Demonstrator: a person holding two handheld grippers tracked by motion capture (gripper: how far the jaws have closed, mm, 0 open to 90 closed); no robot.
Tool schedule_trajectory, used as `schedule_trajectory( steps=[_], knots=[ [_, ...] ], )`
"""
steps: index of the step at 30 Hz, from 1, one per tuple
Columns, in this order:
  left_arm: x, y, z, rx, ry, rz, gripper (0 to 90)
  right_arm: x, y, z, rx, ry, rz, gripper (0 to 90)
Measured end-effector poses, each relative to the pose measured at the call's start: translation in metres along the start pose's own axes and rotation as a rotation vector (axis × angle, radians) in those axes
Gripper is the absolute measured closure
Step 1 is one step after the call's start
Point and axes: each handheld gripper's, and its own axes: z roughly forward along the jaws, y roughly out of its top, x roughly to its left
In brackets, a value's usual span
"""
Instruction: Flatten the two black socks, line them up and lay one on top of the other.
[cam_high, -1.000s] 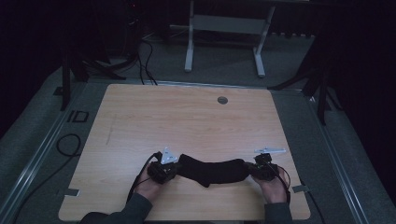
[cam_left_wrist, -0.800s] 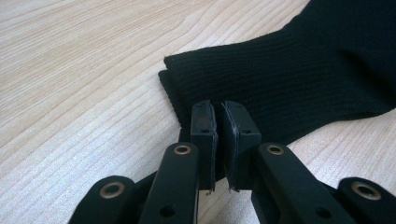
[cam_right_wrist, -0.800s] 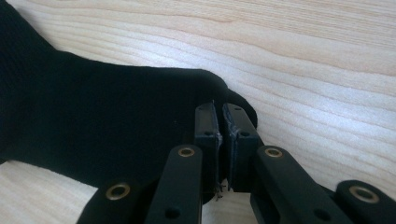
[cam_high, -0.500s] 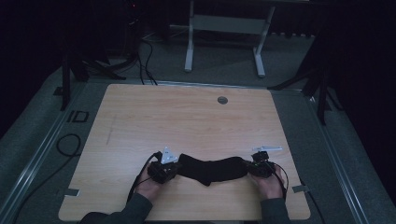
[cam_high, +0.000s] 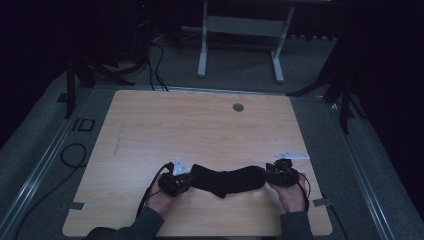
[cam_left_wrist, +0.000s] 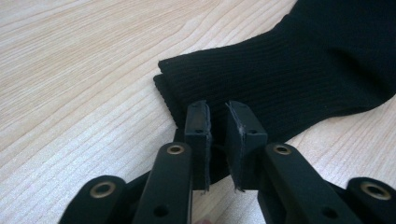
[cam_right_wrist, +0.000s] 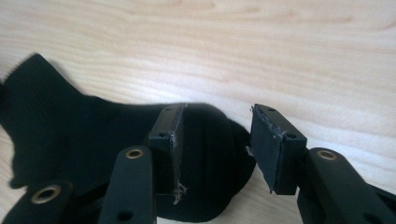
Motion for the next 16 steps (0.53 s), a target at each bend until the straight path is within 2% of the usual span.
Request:
schedule_trajectory(
  steps=[4, 9, 10, 13, 16],
  knots=[
    [0.001, 0.001, -0.003, -0.022, -0.013, -0.003, 70.7, 0.002, 0.002, -0.006, -0.018, 0.0, -0.014, 53.0],
    [0.003, 0.002, -0.009, -0.068, -0.038, -0.019, 61.8, 0.002, 0.001, -0.005, -0.007, -0.002, -0.013, 52.5],
    [0.005, 0.003, -0.012, -0.094, -0.047, -0.025, 61.8, 0.001, 0.001, -0.004, -0.006, -0.002, -0.015, 52.5],
    [0.008, 0.003, -0.015, -0.111, -0.038, -0.031, 57.9, 0.001, 0.0, -0.003, -0.001, -0.005, -0.016, 52.5],
    [0.013, 0.003, -0.017, -0.107, -0.018, -0.04, 55.8, -0.001, 0.0, -0.003, -0.003, -0.01, -0.014, 52.4]
  ],
)
